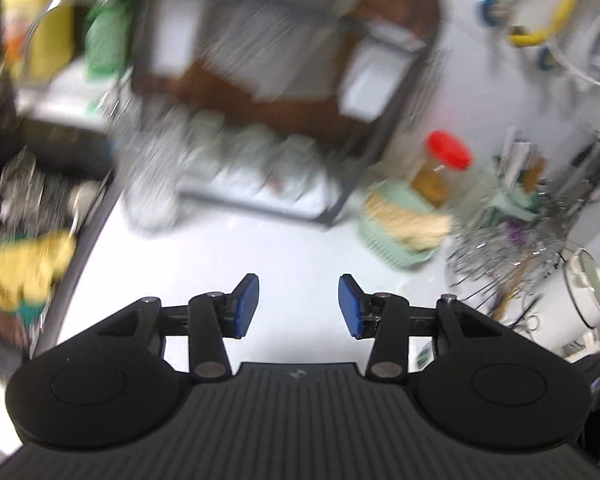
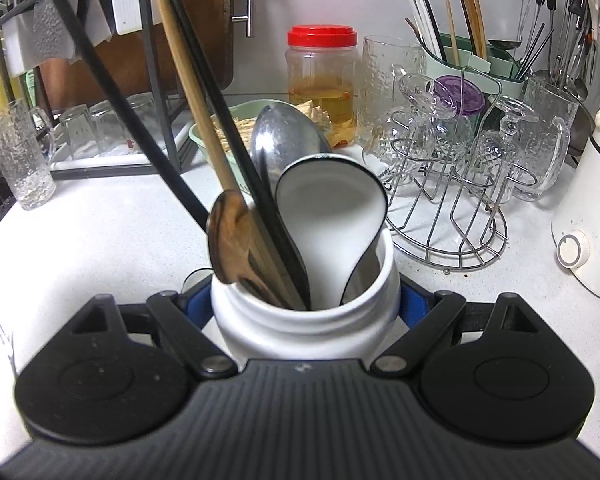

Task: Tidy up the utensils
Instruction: 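Withdraw the left gripper and move it down to the small metal fork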

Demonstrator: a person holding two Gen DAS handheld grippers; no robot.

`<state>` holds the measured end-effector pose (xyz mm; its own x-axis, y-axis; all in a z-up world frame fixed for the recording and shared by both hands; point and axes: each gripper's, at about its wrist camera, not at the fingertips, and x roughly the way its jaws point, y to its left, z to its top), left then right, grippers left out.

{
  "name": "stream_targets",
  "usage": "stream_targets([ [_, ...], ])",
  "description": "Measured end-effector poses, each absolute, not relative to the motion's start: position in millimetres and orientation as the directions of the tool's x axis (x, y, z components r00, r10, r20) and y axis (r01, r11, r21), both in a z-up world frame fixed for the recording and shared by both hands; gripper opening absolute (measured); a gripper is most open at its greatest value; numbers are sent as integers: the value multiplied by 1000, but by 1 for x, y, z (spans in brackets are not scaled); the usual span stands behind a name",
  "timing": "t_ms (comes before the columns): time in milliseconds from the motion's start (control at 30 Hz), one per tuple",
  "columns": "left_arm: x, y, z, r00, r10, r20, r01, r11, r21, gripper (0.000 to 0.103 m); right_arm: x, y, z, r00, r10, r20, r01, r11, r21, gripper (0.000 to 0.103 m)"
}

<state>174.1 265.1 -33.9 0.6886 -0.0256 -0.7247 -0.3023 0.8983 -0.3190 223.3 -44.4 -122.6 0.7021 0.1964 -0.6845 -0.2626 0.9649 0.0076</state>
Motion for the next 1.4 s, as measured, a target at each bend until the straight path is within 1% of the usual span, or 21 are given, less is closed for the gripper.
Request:
stream_targets([
  [133, 158, 290, -83, 624, -57, -779, -380, 849, -367, 49, 222, -45, -123, 703, 197, -683, -268, 963, 2, 91],
  [233, 147, 304, -117, 589, -90, -803, -427, 809, -404, 49, 223, -43, -123, 695, 194, -693, -282, 959, -14, 91],
  [333, 143, 312, -139, 584, -119, -803, -447, 779, -440, 49, 224, -43, -122, 686, 195, -701, -291, 956, -19, 91],
  [433, 141, 315, -151, 584, -128, -802, -451, 770, -451, 47, 224, -43, -122, 683, 195, -704, -294, 955, -20, 91],
  [533, 143, 311, -160, 579, -125, -805, -435, 789, -435, 41, 225, -42, -122, 681, 192, -706, -291, 956, -20, 91],
  [600, 148, 305, -167, 564, -114, -818, -430, 804, -409, 40, 225, -42, -122, 682, 191, -706, -290, 957, -22, 91],
  [867, 153, 292, -184, 528, -128, -840, -389, 843, -373, 34, 223, -41, -122, 687, 188, -702, -286, 958, -23, 91],
  [967, 153, 287, -185, 536, -128, -834, -363, 858, -365, 33, 221, -41, -123, 692, 188, -697, -293, 956, -33, 91],
  [1167, 157, 286, -186, 548, -127, -827, -374, 847, -378, 33, 221, -41, -123, 690, 189, -698, -297, 954, -35, 91],
  [1400, 162, 283, -186, 541, -88, -836, -387, 857, -341, 19, 221, -41, -123, 692, 191, -696, -299, 954, -36, 91],
])
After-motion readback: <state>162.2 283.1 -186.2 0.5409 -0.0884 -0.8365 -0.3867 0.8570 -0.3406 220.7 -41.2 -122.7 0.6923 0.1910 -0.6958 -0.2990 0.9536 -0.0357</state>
